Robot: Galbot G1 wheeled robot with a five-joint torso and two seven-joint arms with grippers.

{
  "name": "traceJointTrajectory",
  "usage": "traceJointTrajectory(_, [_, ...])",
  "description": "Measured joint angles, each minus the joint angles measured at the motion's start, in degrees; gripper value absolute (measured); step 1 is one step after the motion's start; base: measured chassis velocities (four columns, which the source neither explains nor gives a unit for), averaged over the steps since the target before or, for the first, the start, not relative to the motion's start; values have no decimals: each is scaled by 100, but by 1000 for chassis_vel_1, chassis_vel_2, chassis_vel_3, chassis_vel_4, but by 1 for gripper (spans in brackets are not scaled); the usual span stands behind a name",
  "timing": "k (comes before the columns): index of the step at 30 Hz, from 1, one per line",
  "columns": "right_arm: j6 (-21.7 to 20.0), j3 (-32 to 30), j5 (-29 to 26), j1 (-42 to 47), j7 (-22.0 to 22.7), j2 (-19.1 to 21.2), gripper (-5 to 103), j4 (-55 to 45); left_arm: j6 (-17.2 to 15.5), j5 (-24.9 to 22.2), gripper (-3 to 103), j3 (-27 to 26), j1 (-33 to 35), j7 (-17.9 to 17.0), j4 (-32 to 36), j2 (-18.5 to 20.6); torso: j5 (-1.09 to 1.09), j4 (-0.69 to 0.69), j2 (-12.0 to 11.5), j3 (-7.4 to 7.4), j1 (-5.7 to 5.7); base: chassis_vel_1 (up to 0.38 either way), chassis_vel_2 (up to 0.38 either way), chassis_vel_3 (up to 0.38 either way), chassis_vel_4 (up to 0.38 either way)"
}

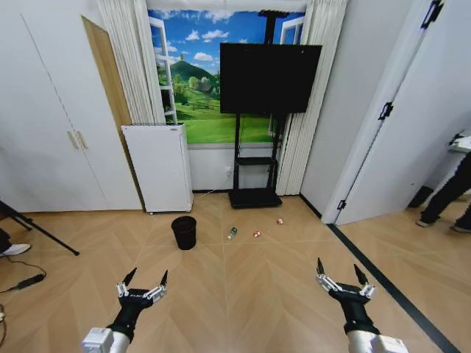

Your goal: Pick up the trash bin and place the garbage on the floor into it.

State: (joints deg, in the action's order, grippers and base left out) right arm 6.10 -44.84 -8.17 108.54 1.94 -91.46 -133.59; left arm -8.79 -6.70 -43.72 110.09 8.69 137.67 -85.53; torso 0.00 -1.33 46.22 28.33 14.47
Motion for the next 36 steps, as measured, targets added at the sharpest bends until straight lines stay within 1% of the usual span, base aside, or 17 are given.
traceJointTrajectory(7, [-39,3,2,18,-10,-9,100,-7,11,2,100,5,6,-15,-3,-9,0,0,0,0,0,0,0,0,0])
traceJointTrajectory(12, [-268,-3,-12,37,-65,-10,100,-32,35,5,100,-12,-4,-30,-29,-4,0,0,0,0,0,0,0,0,0])
traceJointTrajectory(18, [-275,6,-107,26,-143,9,100,-27,33,2,100,-23,6,-41,23,2,0,0,0,0,0,0,0,0,0])
traceJointTrajectory(24, [-276,5,-162,-9,-144,54,100,29,-13,-158,100,-167,22,-88,147,54,0,0,0,-1,-1,-37,59,45,-32])
traceJointTrajectory(28, [-263,24,-159,-8,-145,68,100,54,-13,-156,100,-162,48,-108,147,27,0,1,0,-1,-1,-121,130,132,-122])
traceJointTrajectory(30, [-249,29,-159,-4,-143,80,100,68,-13,-104,100,-109,56,-110,148,-4,-1,-1,0,0,0,-172,161,179,-203])
traceJointTrajectory(36, [-219,31,-159,-2,-137,99,100,89,-7,-47,100,-85,84,-108,149,-19,0,0,1,0,0,-220,228,233,-238])
